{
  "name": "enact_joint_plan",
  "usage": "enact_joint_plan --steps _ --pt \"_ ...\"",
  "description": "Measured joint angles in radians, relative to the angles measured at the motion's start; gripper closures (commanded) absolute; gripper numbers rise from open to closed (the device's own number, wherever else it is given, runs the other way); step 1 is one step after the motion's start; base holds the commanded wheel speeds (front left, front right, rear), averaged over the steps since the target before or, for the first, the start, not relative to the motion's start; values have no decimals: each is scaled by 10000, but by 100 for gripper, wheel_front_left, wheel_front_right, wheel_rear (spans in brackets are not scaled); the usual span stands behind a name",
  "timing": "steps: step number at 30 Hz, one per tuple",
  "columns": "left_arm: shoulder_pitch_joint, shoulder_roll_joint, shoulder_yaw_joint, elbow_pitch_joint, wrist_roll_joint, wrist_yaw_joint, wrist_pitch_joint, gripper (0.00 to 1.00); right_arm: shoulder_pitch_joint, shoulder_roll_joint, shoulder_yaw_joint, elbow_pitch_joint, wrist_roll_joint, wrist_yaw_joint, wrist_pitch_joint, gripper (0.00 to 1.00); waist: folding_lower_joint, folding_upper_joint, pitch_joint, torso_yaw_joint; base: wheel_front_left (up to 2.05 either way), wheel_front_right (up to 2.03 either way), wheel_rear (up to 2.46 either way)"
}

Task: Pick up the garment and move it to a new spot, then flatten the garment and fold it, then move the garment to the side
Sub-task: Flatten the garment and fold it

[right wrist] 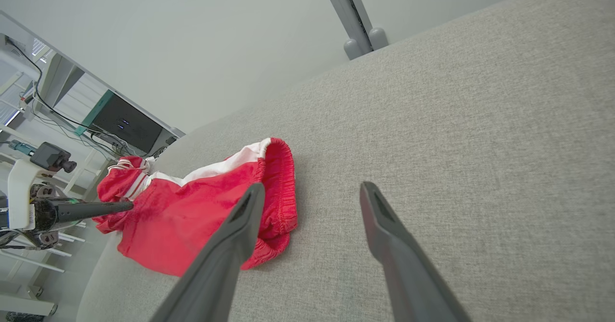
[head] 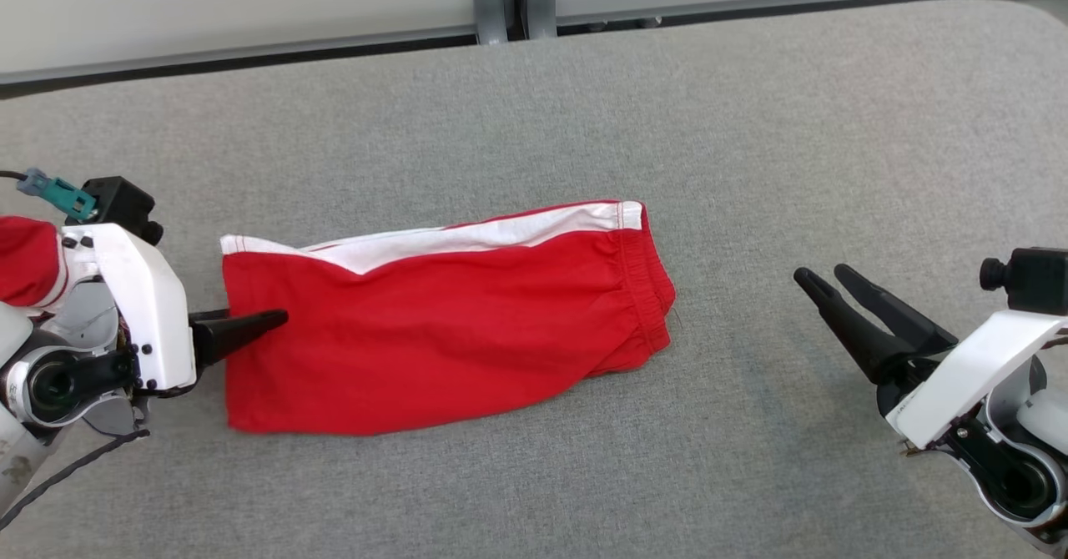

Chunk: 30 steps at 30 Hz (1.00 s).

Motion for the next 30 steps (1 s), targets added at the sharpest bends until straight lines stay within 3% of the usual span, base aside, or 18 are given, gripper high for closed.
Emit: enact_joint_plan --steps 7,10,12,15,22,25,26,30 --pt "2 525 71 -420 1198 -88 -1425 0 218 178 -44 566 -146 0 -23 0 0 0 -557 203 0 0 0" --pt "19 796 209 -961 1900 173 -2468 0 258 236 -472 834 -564 0 -109 0 0 0 -794 348 0 0 0" --pt "154 1039 366 -1289 2401 629 -3384 0 373 343 -1091 1012 -999 0 -128 0 0 0 -937 471 0 0 0" --pt "642 1266 604 -1873 2918 1369 -4746 0 648 694 -2807 1398 -2151 0 -155 0 0 0 -1131 664 0 0 0" --pt "2210 1302 1267 -3160 3490 3189 -8054 0 2495 2155 -6057 1302 -5072 0 -157 0 0 0 -1510 1163 0 0 0" --pt "2981 943 1808 -3544 3582 3770 -8604 0 3303 2903 -7175 982 -6057 0 -157 0 0 0 -1621 1359 0 0 0" --pt "3604 322 2759 -3739 3691 3990 -8681 0 3888 3375 -7662 849 -6504 0 -157 0 0 0 -1710 1468 0 0 0" --pt "5378 -1062 4792 -4011 5311 4268 -8700 0 4880 4186 -8287 606 -7210 0 -157 0 0 -1 -1916 1615 0 0 0"
